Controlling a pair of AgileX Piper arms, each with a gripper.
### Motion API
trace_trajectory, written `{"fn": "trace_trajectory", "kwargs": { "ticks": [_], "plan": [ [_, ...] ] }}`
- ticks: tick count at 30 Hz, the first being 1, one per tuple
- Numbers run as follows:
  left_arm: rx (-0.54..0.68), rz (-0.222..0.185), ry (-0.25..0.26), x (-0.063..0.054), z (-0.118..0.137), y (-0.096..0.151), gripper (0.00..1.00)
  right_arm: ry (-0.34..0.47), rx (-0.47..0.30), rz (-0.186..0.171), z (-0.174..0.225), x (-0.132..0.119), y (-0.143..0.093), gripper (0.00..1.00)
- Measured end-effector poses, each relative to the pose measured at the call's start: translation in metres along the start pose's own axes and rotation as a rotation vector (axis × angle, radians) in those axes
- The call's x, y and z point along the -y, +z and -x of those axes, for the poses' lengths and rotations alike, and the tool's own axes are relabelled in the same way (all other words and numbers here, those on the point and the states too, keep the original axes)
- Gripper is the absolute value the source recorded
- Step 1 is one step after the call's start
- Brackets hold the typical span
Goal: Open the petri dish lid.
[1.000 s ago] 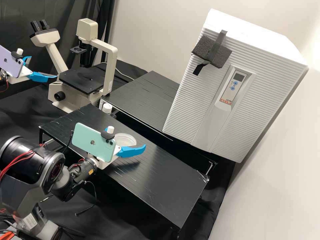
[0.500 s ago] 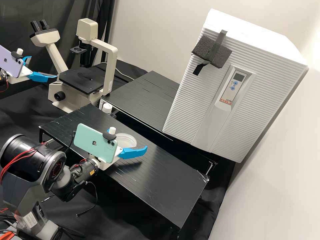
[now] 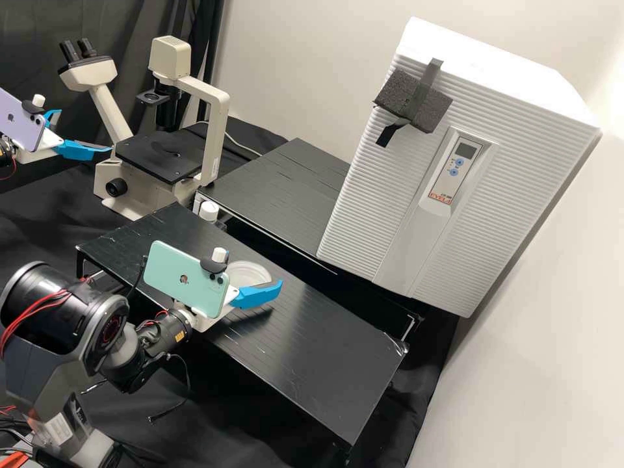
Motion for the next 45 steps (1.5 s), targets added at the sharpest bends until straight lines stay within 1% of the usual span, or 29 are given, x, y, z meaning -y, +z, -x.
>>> {"fn": "trace_trajectory", "kwargs": {
  "ticks": [27,28,33,37,41,44,45],
  "plan": [
    [0.0,0.0,0.0,0.0,0.0,0.0,1.0,0.005,-0.004,-0.001,-0.001,-0.001,-0.001,0.0],
    [0.0,0.0,0.0,0.0,0.0,0.0,1.0,0.005,-0.004,-0.001,-0.001,-0.001,-0.001,1.0],
    [0.0,0.0,0.0,0.0,0.0,0.0,1.0,0.006,-0.003,-0.002,-0.001,-0.001,-0.001,1.0],
    [0.0,0.0,0.0,0.0,0.0,0.0,1.0,0.021,0.005,-0.011,-0.001,-0.003,-0.001,1.0],
    [0.0,0.0,0.0,0.0,0.0,0.0,1.0,0.056,-0.027,-0.021,0.003,-0.01,-0.007,1.0],
    [0.0,0.0,0.0,0.0,0.0,0.0,1.0,0.082,-0.051,-0.023,0.006,-0.016,-0.012,1.0],
    [0.0,0.0,0.0,0.0,0.0,0.0,1.0,0.084,-0.057,-0.018,0.008,-0.016,-0.013,1.0]
  ]
}}
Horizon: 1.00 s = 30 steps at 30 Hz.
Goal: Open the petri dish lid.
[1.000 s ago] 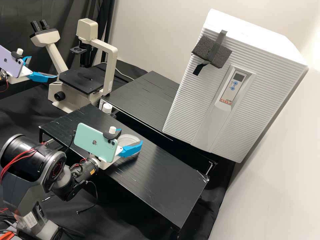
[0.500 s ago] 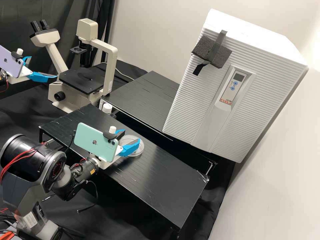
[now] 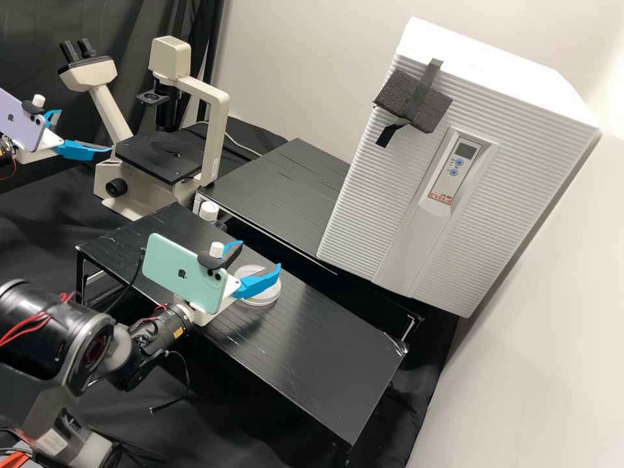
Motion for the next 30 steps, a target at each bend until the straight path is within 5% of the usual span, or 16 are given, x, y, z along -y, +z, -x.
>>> {"fn": "trace_trajectory", "kwargs": {
  "ticks": [26,30],
  "plan": [
    [0.0,0.0,0.0,0.0,0.0,0.0,1.0,-0.012,-0.026,0.027,0.006,-0.001,0.001,1.0],
    [0.0,0.0,0.0,0.0,0.0,0.0,1.0,-0.021,-0.023,0.003,0.005,-0.004,0.01,1.0]
  ]
}}
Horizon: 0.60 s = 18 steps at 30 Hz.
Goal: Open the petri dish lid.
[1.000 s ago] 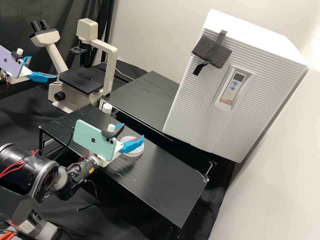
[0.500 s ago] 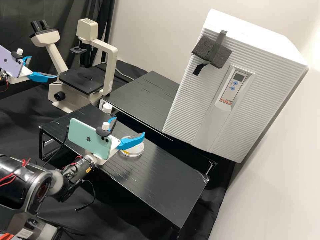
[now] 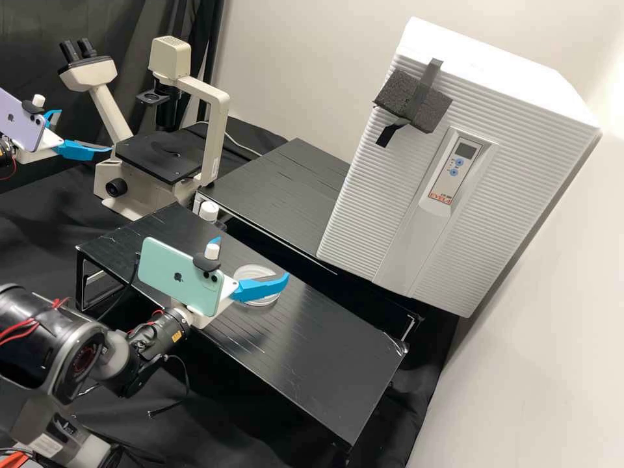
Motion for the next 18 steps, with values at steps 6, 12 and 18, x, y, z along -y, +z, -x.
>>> {"fn": "trace_trajectory", "kwargs": {
  "ticks": [6,12,18],
  "plan": [
    [0.0,0.0,0.0,0.0,0.0,0.0,1.0,0.008,-0.027,-0.034,0.007,-0.007,0.003,1.0],
    [0.0,0.0,0.0,0.0,0.0,0.0,1.0,0.027,-0.063,-0.039,0.014,-0.011,-0.002,1.0],
    [0.0,0.0,0.0,0.0,0.0,0.0,1.0,-0.027,-0.059,-0.048,0.011,-0.001,-0.002,1.0]
  ]
}}
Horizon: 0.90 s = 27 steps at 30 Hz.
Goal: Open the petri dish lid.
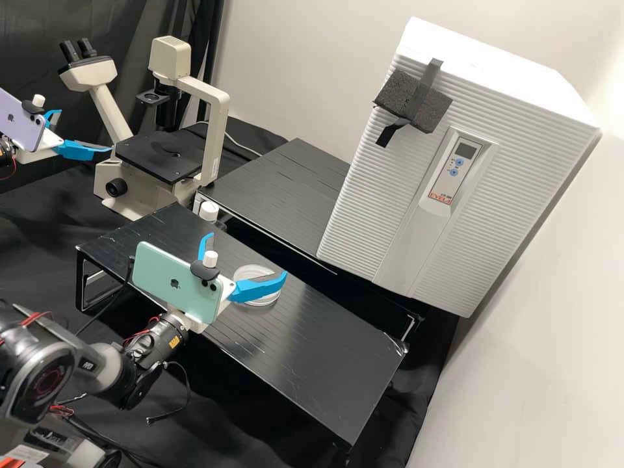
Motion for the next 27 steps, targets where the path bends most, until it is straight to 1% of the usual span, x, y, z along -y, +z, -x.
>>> {"fn": "trace_trajectory", "kwargs": {
  "ticks": [3,8,15,23,26,27],
  "plan": [
    [0.0,0.0,0.0,0.0,0.0,0.0,1.0,-0.041,0.027,0.0,-0.003,0.008,0.004,1.0],
    [0.0,0.0,0.0,0.0,0.0,0.0,1.0,-0.059,0.073,0.001,-0.006,0.012,0.012,1.0],
    [0.0,0.0,0.0,0.0,0.0,0.0,1.0,-0.031,0.127,0.008,-0.006,0.007,0.021,1.0],
    [0.0,0.0,0.0,0.0,0.0,0.0,1.0,-0.035,0.158,0.012,-0.007,0.007,0.027,1.0],
    [0.0,0.0,0.0,0.0,0.0,0.0,1.0,-0.024,0.154,0.013,-0.009,0.005,0.027,1.0],
    [0.0,0.0,0.0,0.0,0.0,0.0,1.0,-0.023,0.154,0.013,-0.01,0.005,0.027,0.0]
  ]
}}
